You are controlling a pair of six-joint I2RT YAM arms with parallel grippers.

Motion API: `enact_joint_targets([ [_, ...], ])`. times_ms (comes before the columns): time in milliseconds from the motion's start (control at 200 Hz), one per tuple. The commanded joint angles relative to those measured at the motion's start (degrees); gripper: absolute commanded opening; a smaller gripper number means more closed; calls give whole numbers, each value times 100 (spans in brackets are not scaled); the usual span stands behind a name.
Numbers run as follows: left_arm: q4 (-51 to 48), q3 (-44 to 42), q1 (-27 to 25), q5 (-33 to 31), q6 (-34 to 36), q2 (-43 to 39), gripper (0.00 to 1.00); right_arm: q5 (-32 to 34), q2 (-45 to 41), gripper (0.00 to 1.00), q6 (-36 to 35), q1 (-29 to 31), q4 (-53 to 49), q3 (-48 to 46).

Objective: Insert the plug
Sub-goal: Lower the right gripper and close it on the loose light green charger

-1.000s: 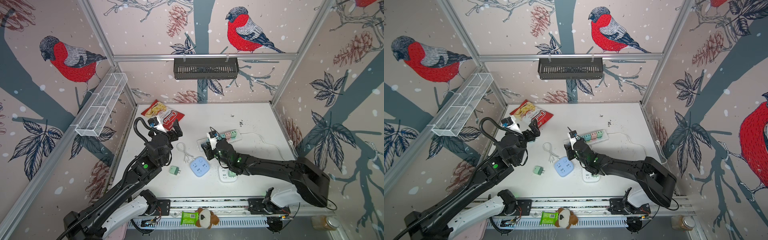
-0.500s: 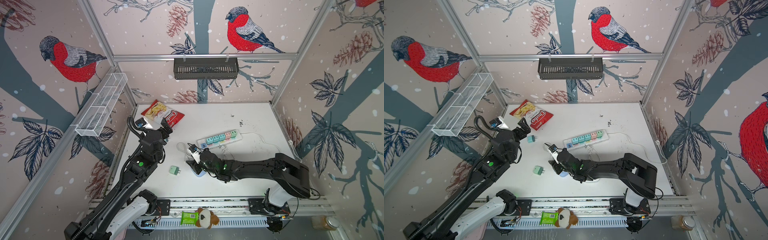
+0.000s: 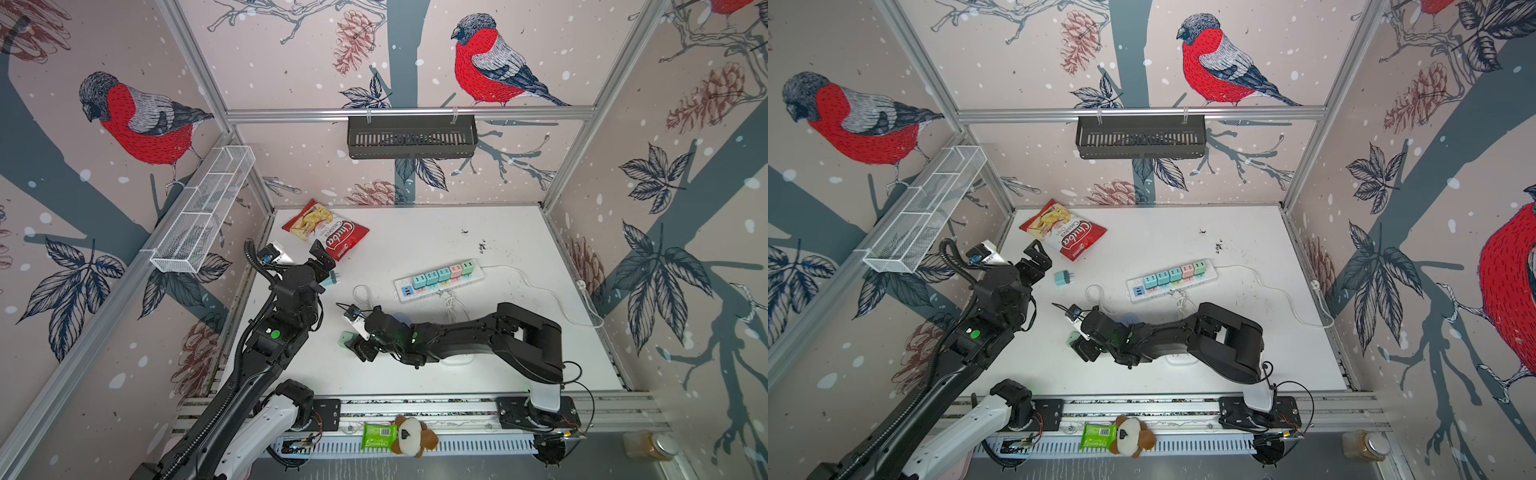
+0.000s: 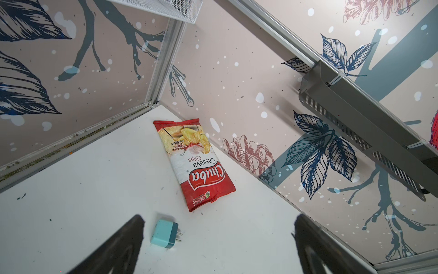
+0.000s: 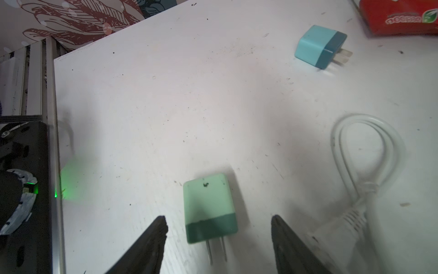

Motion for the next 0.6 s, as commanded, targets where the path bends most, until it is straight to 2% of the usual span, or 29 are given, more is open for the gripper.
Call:
enact_joint_targets([
  [0, 23, 16, 16, -6, -141, -6, 98, 0, 309, 70, -87, 40, -348, 270],
  [185, 144, -106, 11, 28, -131, -109, 98, -131, 669, 68, -82, 44, -453, 533],
  [290, 118, -67, 16, 41, -114, -94, 98, -184, 792, 64, -148, 92, -497, 629],
  [415, 101, -42, 17, 71, -114, -86, 98, -198, 930, 57, -238, 114, -469, 667],
  [595, 186, -107, 16, 84, -70, -110, 98, -114, 887, 39, -187, 130, -375, 613],
])
